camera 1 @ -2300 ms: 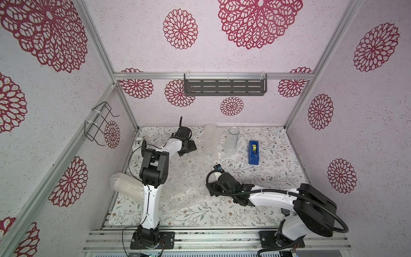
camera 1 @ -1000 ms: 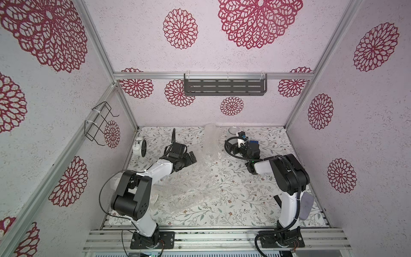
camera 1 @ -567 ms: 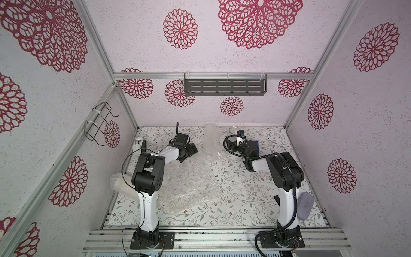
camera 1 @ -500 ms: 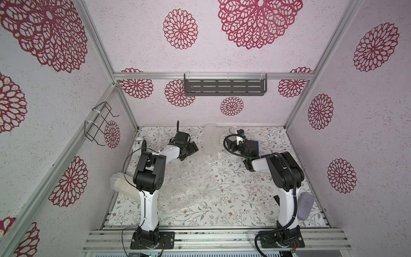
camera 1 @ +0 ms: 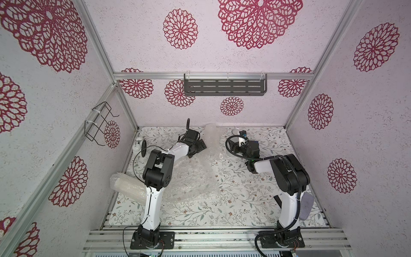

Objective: Wrap vases in bubble wrap
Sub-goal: Pick up the vase from the center of the board.

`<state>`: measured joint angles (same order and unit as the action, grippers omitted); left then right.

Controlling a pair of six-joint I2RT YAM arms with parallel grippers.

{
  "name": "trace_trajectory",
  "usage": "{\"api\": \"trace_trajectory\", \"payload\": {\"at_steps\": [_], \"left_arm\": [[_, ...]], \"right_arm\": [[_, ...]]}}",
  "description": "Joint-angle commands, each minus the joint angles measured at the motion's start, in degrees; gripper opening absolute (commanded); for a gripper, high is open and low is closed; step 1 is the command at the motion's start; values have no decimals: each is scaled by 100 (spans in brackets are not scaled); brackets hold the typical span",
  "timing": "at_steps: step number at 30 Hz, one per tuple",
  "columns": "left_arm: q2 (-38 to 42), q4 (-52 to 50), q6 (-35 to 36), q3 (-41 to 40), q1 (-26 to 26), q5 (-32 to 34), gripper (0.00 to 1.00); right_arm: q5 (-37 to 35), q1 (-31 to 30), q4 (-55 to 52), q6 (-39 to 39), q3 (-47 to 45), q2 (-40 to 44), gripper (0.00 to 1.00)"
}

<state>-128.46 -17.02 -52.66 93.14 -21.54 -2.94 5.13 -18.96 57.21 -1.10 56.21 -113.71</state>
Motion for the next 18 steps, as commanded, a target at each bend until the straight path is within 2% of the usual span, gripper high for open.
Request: {"api": "trace_trajectory", "payload": {"at_steps": [1,7,12,18], "left_arm": [[-326,-415,-355,22,-262,-110,93],[-348,-400,-695,203,-643,110,93],[-434,-544,-719,583,-852,113,93],[346,-753,-505,181,-820,489,94]], "right_arm": [[-75,-2,492,-130,-16,910,67],[-320,-71,-91,-136,-629,2074,65],[-539,-149,-1013,-24,-1083,3102,65],[-581,-419,-2433,219,-1411,4327,65]]}}
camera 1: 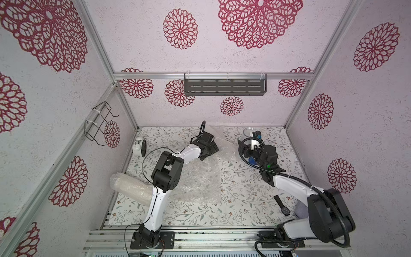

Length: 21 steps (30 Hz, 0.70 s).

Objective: Wrap vases in bubble wrap
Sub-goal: Pick up the vase from the center of the board.

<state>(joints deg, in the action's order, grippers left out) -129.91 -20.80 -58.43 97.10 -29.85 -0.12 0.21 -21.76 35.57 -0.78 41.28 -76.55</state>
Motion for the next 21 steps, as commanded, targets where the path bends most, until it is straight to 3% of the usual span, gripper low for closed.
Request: {"api": "trace_trajectory", "payload": {"at_steps": [1,6,13,17,21], "left_arm": [[728,-456,200,-332,30,286,94],[2133,-836,1080,-1247,186,637,95],[4037,-1100,1431,-3618,259,1076,94],[4573,-897,1276,-4565,106,738,90],[4335,-899,1206,-4622,-470,705,89]], "right_arm": [[-85,-204,-467,183,6,799,65],[-54,-710,-1373,211,-172,1493,64],[-204,-1602,-2176,80,-353,1817,64],[-256,-1910,-2431,16,-393,1740,64],[-344,-2069,-2564,-76,-358,1693,64]]}}
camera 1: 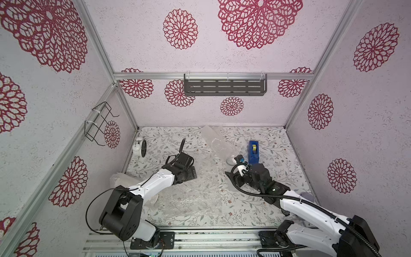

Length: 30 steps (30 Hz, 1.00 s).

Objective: Wrap vases in bubble wrap
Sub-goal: Pick up the vase from the center of the board.

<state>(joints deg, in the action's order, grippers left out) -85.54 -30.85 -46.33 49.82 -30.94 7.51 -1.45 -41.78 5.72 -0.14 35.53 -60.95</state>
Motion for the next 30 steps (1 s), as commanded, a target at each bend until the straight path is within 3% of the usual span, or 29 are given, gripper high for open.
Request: {"api": "trace_trajectory", "payload": {"at_steps": [1,7,12,16,22,28,30], "left_arm": [[-269,27,-63,187,-487,-12,89],[-995,113,-587,547,-927,98,90],[-1578,137,-1201,1006,-950,377,92],[-2122,198,-1497,1523,-819,608,93],[-2847,562,-1819,1948,-273,377,93],[-2758,729,-1902,2062,-137,358,93],[-2350,771,-1823,2004,-147,158,93]], "right_arm": [[-218,-76,412,-152,218,143,64],[-404,-85,277,-148,220,276,63],[-476,-85,59,-112,317,295,64],[-622,-85,-141,25,405,330,64],[-666,-85,-308,133,571,254,64],[-628,-85,-290,238,633,130,64],[-619,-100,-331,281,690,64,64]]}}
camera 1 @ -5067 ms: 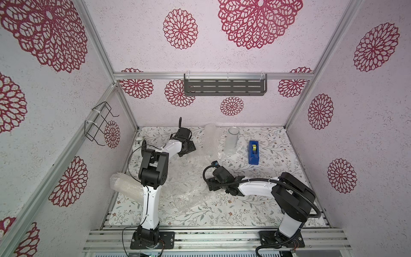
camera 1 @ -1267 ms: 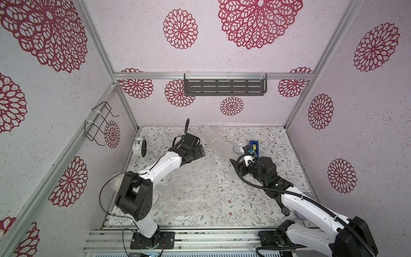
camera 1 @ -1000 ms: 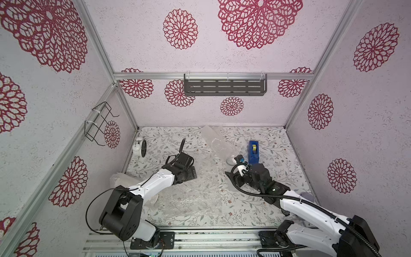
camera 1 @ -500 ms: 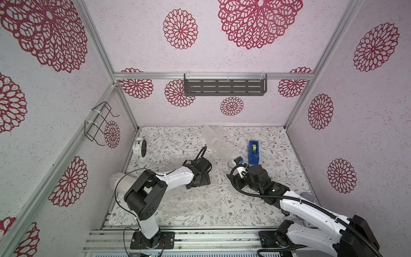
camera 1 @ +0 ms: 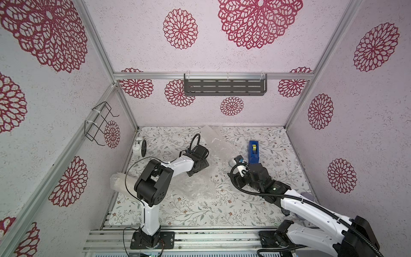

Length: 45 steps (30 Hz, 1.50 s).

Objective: Wrap vases in bubble wrap
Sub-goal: Pick up the vase from the center of the board.

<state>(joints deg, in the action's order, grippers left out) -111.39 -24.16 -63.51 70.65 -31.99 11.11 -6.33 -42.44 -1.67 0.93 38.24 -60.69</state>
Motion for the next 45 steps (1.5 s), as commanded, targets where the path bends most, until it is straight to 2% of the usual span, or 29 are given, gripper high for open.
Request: {"api": "trace_trajectory", "payload": {"at_steps": [1,4,8,11,14,16,23,26,33,40,45], "left_arm": [[455,149,-56,-179,-36,-300,94],[1341,71,206,-595,-61,-312,95],[2533,-440,573,-1402,-45,143,96],[2983,-887,987,-1859,143,334,95],[2996,-1072,1302,-2131,409,263,94],[2934,-771,1431,-2368,535,64,93],[2687,-434,1267,-2756,709,-312,90],[2749,-320,1033,-2943,632,-449,89],[3043,72,63,-3327,11,-307,89],[2571,720,-213,-3153,-22,-407,89],[2412,1297,-548,-2988,-112,-722,89]], "right_arm": [[-156,-53,373,195,460,-3,64],[-291,-183,219,299,639,-136,64],[-454,-531,-3,446,918,-387,64],[-411,-686,-57,318,1079,-717,64],[-262,-695,164,88,1082,-1047,64],[-184,-696,363,-64,1109,-1299,64],[67,-766,871,-578,1467,-2117,63],[-83,-759,864,-532,1787,-2603,63],[-97,-495,1117,-307,2291,-3346,63],[-174,-60,1033,209,2408,-3187,63],[-461,-169,553,823,2413,-2568,63]]}}
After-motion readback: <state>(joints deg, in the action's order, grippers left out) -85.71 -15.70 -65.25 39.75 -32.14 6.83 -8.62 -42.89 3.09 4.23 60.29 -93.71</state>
